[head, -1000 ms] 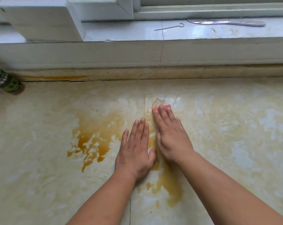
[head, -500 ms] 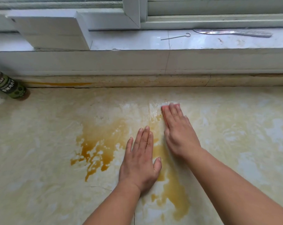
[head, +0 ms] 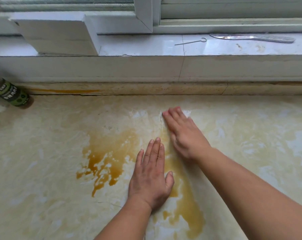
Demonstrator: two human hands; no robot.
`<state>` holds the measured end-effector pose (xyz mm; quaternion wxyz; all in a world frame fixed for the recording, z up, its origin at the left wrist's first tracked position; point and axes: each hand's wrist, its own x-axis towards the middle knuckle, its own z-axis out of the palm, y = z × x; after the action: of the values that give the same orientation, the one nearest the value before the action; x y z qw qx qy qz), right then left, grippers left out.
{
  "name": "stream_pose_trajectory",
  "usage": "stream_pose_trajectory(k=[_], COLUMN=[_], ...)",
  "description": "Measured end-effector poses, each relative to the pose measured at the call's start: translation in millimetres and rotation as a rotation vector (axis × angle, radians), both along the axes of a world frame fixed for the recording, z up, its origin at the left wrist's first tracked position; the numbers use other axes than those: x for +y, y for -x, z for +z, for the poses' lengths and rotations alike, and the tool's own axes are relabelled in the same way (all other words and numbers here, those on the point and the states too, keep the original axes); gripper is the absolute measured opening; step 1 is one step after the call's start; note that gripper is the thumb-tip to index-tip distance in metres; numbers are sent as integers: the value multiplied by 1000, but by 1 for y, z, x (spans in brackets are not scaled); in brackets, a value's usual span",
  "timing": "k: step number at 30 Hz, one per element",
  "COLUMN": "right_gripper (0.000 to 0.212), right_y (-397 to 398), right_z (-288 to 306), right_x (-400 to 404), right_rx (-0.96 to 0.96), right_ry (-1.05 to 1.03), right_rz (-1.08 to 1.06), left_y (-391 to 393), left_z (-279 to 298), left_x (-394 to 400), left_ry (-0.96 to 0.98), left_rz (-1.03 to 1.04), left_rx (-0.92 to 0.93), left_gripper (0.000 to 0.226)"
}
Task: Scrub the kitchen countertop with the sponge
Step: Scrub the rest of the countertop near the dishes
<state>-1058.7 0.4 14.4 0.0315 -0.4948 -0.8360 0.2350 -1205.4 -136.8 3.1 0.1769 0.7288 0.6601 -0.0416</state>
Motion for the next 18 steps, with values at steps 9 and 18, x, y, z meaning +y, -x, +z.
stream_pose_trajectory(k=[9,18], right_gripper=[70,74], right_y=[-8,-65], right_z=[2,4], right_x=[-18,-138], right_rx=[-34,19], right_ry=[2,14], right_rz=[46,41], left_y=[-1,2], left_z=[-2,-2], left_x=[1,3], left_ry=[-5,-24], left_rz=[22,22], left_rx=[-9,-20], left_gripper=[89,92])
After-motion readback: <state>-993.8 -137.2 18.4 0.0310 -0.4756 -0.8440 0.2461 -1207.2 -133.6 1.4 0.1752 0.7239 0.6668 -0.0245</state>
